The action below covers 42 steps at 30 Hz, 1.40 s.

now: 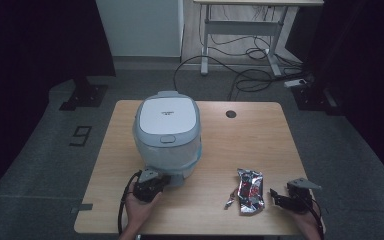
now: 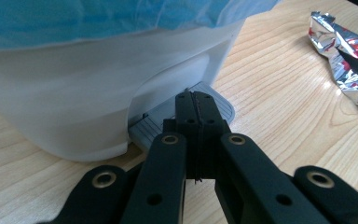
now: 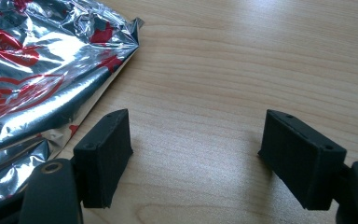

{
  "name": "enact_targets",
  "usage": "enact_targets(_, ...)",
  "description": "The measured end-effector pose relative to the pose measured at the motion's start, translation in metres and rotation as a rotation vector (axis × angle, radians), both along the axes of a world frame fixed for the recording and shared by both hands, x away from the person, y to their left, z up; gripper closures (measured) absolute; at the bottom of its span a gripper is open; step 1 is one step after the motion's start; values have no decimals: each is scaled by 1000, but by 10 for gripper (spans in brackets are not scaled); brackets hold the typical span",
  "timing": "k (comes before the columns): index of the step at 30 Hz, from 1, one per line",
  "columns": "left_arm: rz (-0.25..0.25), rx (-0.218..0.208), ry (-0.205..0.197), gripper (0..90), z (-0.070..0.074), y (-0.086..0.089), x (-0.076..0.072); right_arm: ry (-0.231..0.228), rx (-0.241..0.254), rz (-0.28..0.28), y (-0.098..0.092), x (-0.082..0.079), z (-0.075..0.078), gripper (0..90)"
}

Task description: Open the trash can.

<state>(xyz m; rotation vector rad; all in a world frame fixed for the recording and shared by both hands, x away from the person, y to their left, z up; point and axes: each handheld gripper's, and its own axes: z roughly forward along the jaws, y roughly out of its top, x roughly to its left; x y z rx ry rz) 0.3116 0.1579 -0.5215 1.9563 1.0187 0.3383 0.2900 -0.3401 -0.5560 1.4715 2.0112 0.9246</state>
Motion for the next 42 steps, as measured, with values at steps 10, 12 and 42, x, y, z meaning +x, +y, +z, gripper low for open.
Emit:
enact_targets(10,8,36,17,900,-6,-3,5,0,0,0,0,0,0,238)
enact_targets(12,12,44,15,900,-7,-4,5,0,0,0,0,0,0,238)
enact_targets(42,30,158,-43,900,-9,-17,-1,-1,-1,-23,2,-2,0,240)
